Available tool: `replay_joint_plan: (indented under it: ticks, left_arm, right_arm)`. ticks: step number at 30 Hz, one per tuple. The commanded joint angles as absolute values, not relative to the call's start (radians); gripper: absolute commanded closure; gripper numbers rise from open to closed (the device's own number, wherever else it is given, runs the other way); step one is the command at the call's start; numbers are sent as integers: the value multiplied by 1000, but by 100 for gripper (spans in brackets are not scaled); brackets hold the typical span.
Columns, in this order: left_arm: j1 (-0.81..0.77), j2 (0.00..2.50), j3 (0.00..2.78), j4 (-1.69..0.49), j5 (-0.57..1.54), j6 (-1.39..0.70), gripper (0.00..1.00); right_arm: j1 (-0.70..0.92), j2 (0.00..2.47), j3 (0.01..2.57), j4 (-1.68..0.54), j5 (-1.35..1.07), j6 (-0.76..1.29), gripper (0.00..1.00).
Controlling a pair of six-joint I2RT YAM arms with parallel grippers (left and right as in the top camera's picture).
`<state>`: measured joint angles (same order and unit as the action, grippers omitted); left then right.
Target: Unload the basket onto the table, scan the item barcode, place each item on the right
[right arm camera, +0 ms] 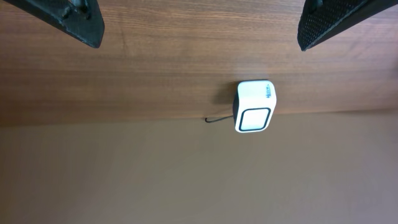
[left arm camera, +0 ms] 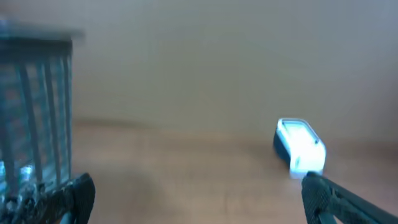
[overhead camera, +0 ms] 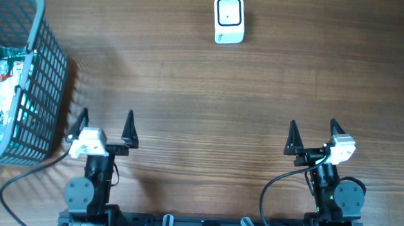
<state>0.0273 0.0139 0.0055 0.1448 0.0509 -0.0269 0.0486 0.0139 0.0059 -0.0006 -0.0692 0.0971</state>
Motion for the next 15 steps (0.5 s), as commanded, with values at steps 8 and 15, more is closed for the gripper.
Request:
replay_joint_plan:
  ticks: [8,15]
  left_arm:
    - [30,9,260,187,63,-94,0]
    - [30,94,549,52,63,-94,0]
  right_arm:
    - [42,14,5,2,-50,105,0]
    - [42,14,5,2,-50,105,0]
